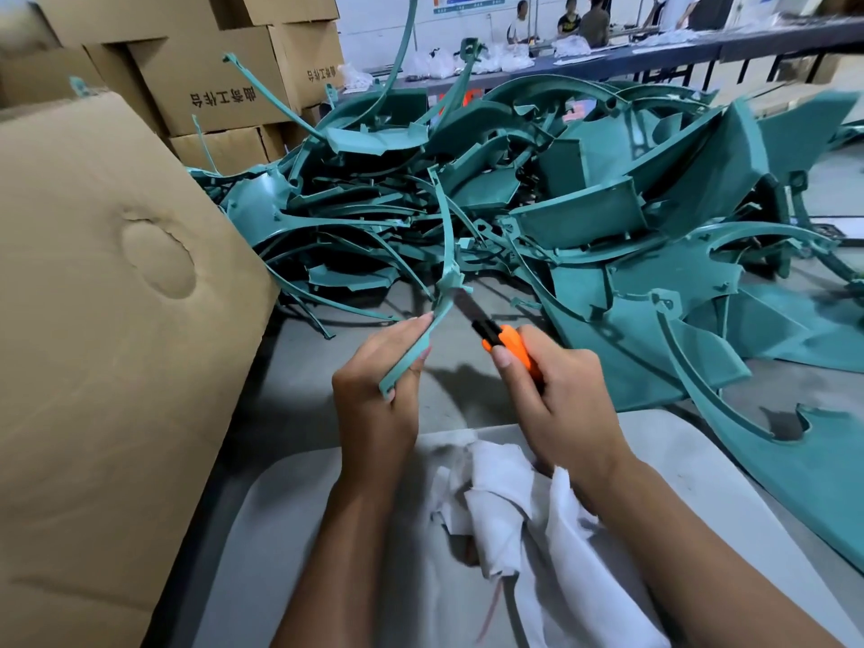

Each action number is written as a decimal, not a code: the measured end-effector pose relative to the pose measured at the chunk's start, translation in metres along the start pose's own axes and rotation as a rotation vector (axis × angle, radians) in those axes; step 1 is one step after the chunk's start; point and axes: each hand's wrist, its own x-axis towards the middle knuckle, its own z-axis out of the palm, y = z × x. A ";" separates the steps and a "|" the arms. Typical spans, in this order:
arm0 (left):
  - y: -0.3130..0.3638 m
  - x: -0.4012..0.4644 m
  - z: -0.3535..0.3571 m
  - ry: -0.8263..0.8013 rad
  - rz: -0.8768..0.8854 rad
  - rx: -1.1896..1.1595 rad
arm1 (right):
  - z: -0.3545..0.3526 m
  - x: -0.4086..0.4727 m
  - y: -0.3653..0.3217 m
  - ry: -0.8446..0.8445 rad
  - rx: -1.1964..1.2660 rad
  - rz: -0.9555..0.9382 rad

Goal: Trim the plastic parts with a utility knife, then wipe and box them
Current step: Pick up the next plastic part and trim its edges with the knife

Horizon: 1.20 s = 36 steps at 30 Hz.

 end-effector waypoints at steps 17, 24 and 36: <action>0.002 -0.002 0.003 0.012 -0.128 -0.069 | 0.001 0.003 0.001 0.020 -0.011 0.002; -0.003 -0.005 0.007 -0.031 -0.145 -0.029 | 0.005 0.003 0.006 0.077 -0.055 0.084; -0.004 -0.003 0.007 -0.020 -0.123 -0.117 | 0.001 0.006 0.008 0.094 -0.132 0.048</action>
